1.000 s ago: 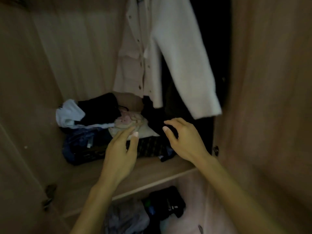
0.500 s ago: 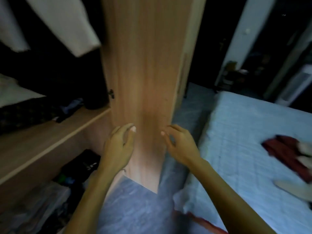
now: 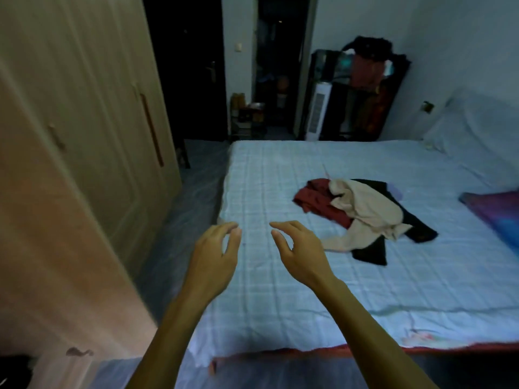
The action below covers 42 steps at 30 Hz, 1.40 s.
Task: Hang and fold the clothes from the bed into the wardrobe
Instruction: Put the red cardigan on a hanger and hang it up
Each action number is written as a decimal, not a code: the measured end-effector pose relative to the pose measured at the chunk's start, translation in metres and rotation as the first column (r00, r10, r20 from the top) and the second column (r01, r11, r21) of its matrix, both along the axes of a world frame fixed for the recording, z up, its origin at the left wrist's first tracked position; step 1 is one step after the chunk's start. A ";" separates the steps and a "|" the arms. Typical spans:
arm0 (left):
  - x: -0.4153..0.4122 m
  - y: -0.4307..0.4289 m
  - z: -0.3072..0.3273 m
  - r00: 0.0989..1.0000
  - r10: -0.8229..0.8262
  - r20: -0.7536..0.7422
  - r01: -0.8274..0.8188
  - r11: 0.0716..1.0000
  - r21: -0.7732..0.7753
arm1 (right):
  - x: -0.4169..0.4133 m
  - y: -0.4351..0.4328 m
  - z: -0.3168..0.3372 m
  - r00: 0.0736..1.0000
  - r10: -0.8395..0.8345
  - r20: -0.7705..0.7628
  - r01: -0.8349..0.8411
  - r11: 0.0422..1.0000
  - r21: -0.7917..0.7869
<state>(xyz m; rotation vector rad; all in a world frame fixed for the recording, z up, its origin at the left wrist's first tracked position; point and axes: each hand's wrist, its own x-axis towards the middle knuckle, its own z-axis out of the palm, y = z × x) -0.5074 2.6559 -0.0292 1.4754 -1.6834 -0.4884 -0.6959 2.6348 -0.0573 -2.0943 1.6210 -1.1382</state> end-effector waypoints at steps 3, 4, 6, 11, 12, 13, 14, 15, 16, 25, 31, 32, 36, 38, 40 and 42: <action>-0.074 -0.016 -0.010 0.999 -0.041 -0.029 0.042 0.999 0.021 | -0.070 -0.006 -0.011 0.998 -0.038 0.041 0.037 0.999 0.041; -0.105 -0.022 -0.014 0.997 -0.070 -0.030 0.071 0.997 0.029 | -0.100 -0.008 -0.015 0.997 -0.056 0.059 0.053 0.997 0.049; -0.164 -0.034 -0.021 0.991 -0.129 -0.022 0.130 0.990 0.048 | -0.158 -0.015 -0.021 0.992 -0.105 0.076 0.102 0.994 0.048; -0.273 -0.063 -0.035 0.974 -0.225 0.013 0.222 0.968 0.122 | -0.272 -0.030 -0.033 0.970 -0.212 0.114 0.201 0.974 0.107; -0.290 -0.070 -0.037 0.971 -0.239 0.020 0.234 0.963 0.133 | -0.289 -0.034 -0.036 0.967 -0.226 0.117 0.213 0.970 0.115; -0.305 -0.077 -0.040 0.968 -0.250 0.028 0.244 0.959 0.141 | -0.304 -0.040 -0.039 0.963 -0.241 0.122 0.226 0.966 0.123; -0.319 -0.085 -0.043 0.964 -0.263 0.036 0.255 0.955 0.150 | -0.317 -0.045 -0.043 0.958 -0.255 0.130 0.238 0.962 0.133; -0.332 -0.093 -0.047 0.960 -0.275 0.045 0.265 0.951 0.162 | -0.329 -0.051 -0.047 0.954 -0.266 0.140 0.246 0.958 0.144; -0.343 -0.102 -0.051 0.956 -0.288 0.055 0.275 0.946 0.172 | -0.339 -0.057 -0.051 0.950 -0.275 0.148 0.253 0.955 0.154; -0.428 -0.216 -0.092 0.934 -0.358 -0.017 0.353 0.908 0.226 | -0.419 -0.137 -0.080 0.934 -0.355 0.053 0.330 0.908 0.258; -0.473 -0.296 -0.109 0.920 -0.379 -0.105 0.393 0.884 0.252 | -0.463 -0.212 -0.076 0.928 -0.372 -0.034 0.367 0.891 0.268; -0.476 -0.306 -0.109 0.920 -0.375 -0.113 0.391 0.884 0.256 | -0.466 -0.224 -0.076 0.929 -0.369 -0.032 0.363 0.891 0.272; -0.481 -0.355 -0.120 0.936 -0.338 -0.099 0.352 0.891 0.289 | -0.471 -0.283 -0.088 0.942 -0.335 0.005 0.319 0.900 0.298; -0.483 -0.385 -0.129 0.949 -0.305 -0.084 0.316 0.895 0.316 | -0.474 -0.316 -0.099 0.955 -0.296 0.007 0.277 0.902 0.330; -0.486 -0.413 -0.140 0.960 -0.273 -0.065 0.278 0.897 0.342 | -0.479 -0.351 -0.110 0.971 -0.238 -0.008 0.224 0.902 0.368; -0.490 -0.441 -0.152 0.968 -0.246 -0.039 0.243 0.898 0.366 | -0.486 -0.387 -0.121 0.982 -0.185 -0.035 0.184 0.902 0.391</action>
